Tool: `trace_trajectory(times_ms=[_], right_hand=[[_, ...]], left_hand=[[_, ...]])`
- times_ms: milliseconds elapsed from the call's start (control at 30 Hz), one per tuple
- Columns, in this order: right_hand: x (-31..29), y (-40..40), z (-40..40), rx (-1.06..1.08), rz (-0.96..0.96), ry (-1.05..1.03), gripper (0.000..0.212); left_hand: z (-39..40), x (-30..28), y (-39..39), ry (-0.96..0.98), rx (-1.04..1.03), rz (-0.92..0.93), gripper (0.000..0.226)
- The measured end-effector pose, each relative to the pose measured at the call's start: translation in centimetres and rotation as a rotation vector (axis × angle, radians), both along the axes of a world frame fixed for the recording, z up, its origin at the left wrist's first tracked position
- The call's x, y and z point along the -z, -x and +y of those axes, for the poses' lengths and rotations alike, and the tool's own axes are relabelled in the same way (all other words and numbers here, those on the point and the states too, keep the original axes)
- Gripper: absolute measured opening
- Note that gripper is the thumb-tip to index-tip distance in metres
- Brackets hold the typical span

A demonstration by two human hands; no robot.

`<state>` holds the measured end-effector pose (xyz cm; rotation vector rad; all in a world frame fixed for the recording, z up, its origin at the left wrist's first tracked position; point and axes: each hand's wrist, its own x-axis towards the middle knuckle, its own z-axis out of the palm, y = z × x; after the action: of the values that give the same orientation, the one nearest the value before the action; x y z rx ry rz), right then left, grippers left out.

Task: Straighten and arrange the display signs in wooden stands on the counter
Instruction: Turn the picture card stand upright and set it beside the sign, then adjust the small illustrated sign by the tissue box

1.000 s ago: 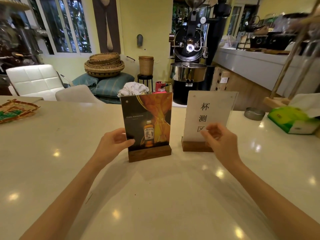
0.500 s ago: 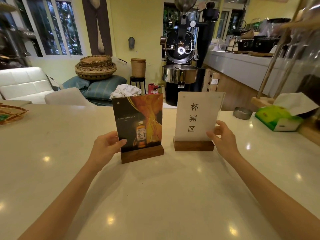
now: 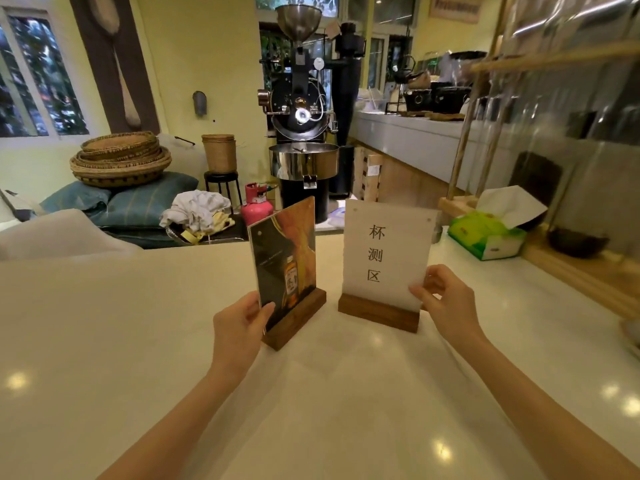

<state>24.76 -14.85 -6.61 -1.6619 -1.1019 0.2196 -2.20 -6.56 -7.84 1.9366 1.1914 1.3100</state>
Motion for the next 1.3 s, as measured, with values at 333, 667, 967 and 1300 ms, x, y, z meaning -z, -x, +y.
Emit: trace_trajectory(times_ms=[333,667,967,1300], right_hand=[[-0.4,-8.5,-4.2,0.208,-0.008,-0.029,0.034],[-1.2,-16.8,-6.1,0.327,0.025,0.066,0.014],[-1.8,-22.5,-6.9,0.422,0.015,0.212,0.019],[-1.5,-25.8,-8.2,0.458,-0.021,0.129,0.027]], left_hand=[[-1.2,0.2,-14.2,-0.022,0.085,-0.038,0.019],[-3.5,0.2,-27.1,0.037,0.183,-0.102,0.028],[-6.2,-0.8,-36.4,0.078,0.259,-0.184,0.015],[-9.3,-0.5,-42.6,0.191,0.34,-0.233,0.034]])
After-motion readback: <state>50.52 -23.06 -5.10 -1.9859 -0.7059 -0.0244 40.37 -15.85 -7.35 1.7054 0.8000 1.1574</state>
